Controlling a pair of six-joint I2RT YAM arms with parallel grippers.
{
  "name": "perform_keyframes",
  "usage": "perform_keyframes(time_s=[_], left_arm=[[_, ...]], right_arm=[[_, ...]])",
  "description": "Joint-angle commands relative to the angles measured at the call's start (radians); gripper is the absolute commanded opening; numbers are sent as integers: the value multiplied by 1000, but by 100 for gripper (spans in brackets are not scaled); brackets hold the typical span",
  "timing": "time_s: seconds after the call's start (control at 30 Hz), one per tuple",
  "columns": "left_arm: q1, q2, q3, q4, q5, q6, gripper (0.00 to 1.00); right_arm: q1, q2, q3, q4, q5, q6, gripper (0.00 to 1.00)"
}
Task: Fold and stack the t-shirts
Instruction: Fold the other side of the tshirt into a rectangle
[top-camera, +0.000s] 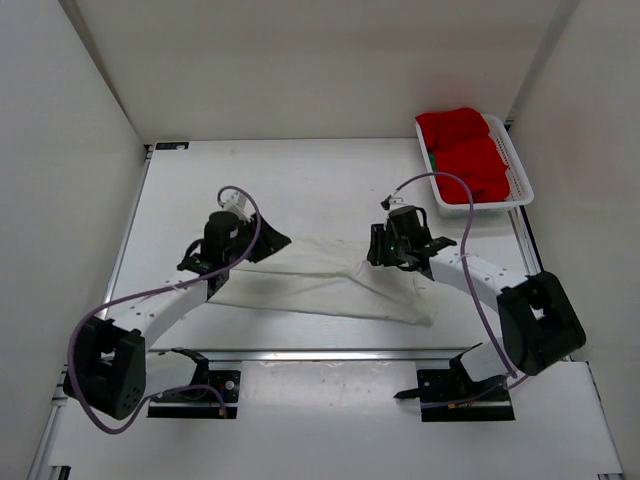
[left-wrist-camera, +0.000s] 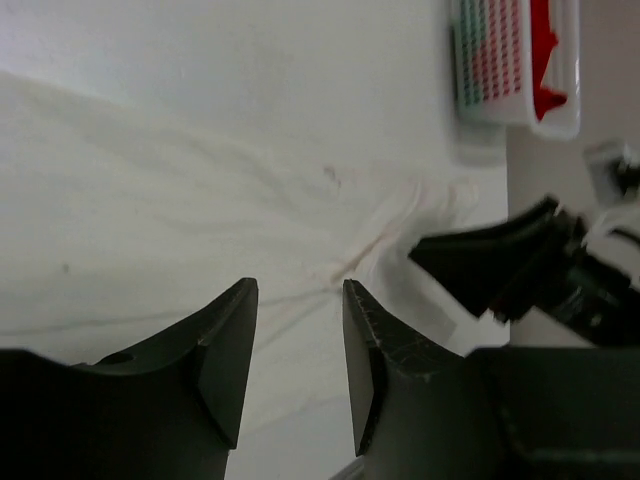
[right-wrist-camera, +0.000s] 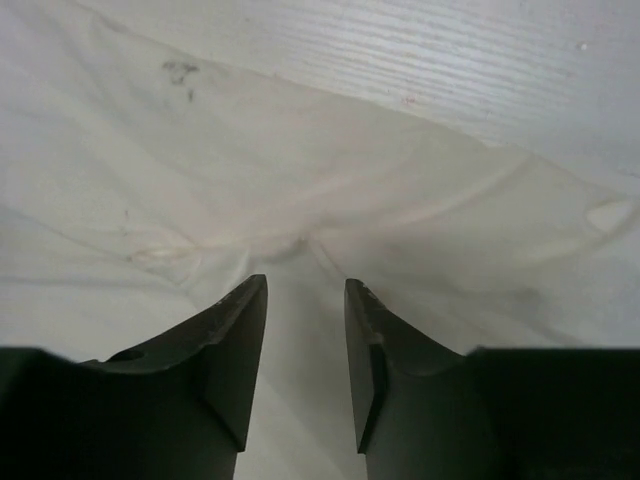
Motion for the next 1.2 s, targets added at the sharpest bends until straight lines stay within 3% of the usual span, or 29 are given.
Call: perform_keyframes(time_s=[0.0, 0.27, 0.5, 0.57, 0.67, 1.0, 1.17], left_arm=[[-67, -44, -112, 68, -40, -19, 50], [-109, -72, -256, 130, 26, -37, 49], [-51, -119, -266, 117, 47, -20, 48], [-49, -122, -264, 120, 50, -23, 48], [-51, -121, -261, 123, 47, -16, 47], [-45, -101, -249, 188, 80, -43, 47], [-29, -79, -211, 203, 109, -49, 47]], right_arm=[[-2, 72, 77, 114, -25, -35, 38], [21, 169, 131, 91, -27, -52, 40], [46, 148, 82, 80, -22, -52, 31], [49, 140, 80, 62, -39, -49, 10], [81, 111, 88, -4, -2, -44, 1], [242, 5, 108, -221, 59, 130, 0], [334, 36, 91, -164, -27, 262, 0]])
